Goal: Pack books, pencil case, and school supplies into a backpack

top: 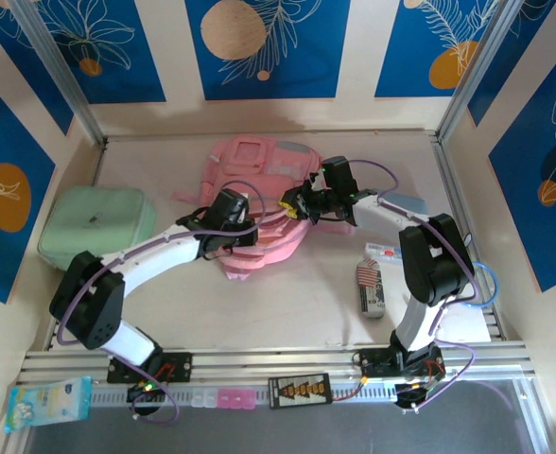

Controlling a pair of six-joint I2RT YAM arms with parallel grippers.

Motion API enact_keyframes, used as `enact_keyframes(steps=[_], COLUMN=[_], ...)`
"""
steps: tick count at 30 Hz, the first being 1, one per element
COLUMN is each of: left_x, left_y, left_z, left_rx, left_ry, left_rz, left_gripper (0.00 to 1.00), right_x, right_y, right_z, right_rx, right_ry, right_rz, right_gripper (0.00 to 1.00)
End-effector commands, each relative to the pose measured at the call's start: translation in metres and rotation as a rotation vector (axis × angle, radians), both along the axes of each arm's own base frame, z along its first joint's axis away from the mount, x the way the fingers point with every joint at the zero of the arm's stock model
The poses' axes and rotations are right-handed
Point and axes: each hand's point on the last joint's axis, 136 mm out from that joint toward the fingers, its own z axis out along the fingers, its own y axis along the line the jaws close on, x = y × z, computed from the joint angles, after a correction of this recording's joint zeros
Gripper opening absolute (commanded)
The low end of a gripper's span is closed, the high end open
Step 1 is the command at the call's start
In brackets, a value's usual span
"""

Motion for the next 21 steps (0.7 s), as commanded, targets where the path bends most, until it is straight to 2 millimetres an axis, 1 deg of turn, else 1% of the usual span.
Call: enact_keyframes(steps=[1, 4, 12, 14, 18, 21], left_x=[-0.001, -0.003, -0.004, -0.005, -0.006, -0.004], left_y=[0.008, 0.007, 0.009, 0.005, -0.006, -0.003], left_z=[0.005, 0.007, 0.007, 0.006, 0.006, 0.003], left_rx=[-0.01, -0.002, 0.06, 0.053, 0.035, 0.094], left_ry=[0.006, 0.012, 0.021, 0.026, 0.034, 0.041], left_rz=[-0.019, -0.039, -0.07, -0.08, -0.091, -0.041], left_gripper=[0.19, 0.28, 0.38, 0.4, 0.48, 0.5], right_x=[0.0, 0.001, 0.001, 0.001, 0.001, 0.002], right_y=[-0.005, -0.004, -0.001, -0.001, 0.0, 0.0], right_z=[0.024, 0.025, 0.024, 0.024, 0.023, 0.024], right_rx=[0.017, 0.023, 0.028, 0.029, 0.028, 0.029], right_ry=[-0.072, -0.069, -0.065, -0.064, -0.061, -0.063], right_rz=[0.008, 0.012, 0.014, 0.015, 0.017, 0.017], right_gripper=[0.21, 0.2, 0.2, 0.21, 0.2, 0.2])
